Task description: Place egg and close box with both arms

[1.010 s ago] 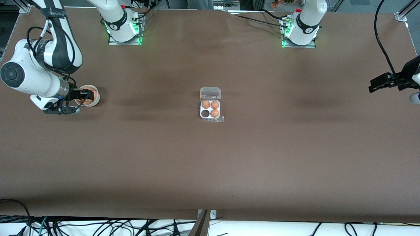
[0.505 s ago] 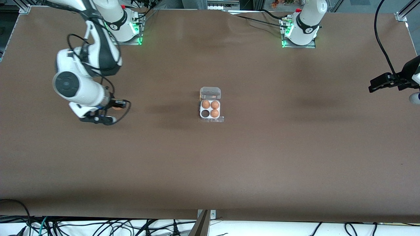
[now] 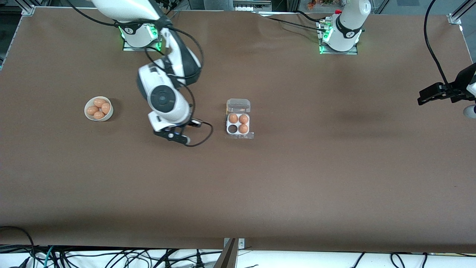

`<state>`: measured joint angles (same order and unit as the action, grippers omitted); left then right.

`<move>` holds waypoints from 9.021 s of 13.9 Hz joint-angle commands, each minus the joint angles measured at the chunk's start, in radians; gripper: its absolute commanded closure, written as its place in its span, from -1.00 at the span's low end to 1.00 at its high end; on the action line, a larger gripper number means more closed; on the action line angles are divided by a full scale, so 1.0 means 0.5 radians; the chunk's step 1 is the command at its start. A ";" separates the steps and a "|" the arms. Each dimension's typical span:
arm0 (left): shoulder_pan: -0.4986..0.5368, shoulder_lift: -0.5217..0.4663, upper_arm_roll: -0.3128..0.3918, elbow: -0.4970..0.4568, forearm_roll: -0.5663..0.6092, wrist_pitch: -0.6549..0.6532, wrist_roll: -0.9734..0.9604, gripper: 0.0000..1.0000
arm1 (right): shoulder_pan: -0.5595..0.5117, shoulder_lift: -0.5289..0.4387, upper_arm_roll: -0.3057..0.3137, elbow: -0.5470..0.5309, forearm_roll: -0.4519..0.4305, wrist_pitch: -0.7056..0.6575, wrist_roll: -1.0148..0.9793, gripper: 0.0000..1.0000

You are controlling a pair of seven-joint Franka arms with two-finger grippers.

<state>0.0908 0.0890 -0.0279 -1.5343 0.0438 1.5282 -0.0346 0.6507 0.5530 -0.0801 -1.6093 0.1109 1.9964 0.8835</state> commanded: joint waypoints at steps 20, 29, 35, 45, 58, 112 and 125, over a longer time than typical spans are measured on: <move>-0.019 0.031 -0.006 0.068 0.060 -0.022 -0.001 -1.00 | 0.328 0.502 0.034 0.479 0.042 0.259 0.433 0.05; -0.200 0.073 -0.018 0.065 0.032 -0.034 -0.026 -1.00 | 0.227 0.447 0.016 0.515 0.030 0.299 0.387 -1.00; -0.482 0.141 -0.021 0.056 0.014 -0.044 -0.305 -1.00 | -0.046 0.235 -0.027 0.519 0.030 -0.056 -0.143 -1.00; -0.874 0.469 -0.021 0.068 -0.704 -0.120 -0.551 0.52 | -0.184 -0.129 -0.358 0.409 0.039 -0.535 -0.855 -1.00; -1.411 0.975 -0.021 0.074 -1.155 -0.093 -0.903 0.82 | -0.945 -0.986 -0.116 0.068 -0.173 -0.734 -1.878 -1.00; -0.127 0.323 0.031 0.397 0.161 0.030 -0.096 -1.00 | -1.114 -1.164 0.034 -0.178 -0.326 -0.498 -1.825 -1.00; 0.079 0.000 0.004 -0.027 0.155 0.162 -0.096 -1.00 | -1.114 -1.164 0.034 -0.184 -0.326 -0.498 -1.825 -1.00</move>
<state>0.1202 0.1252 -0.0069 -1.5240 0.0898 1.6086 -0.0914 0.1012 -0.0168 -0.0731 -1.6887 -0.0377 1.7461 -0.0400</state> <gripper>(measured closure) 0.000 0.000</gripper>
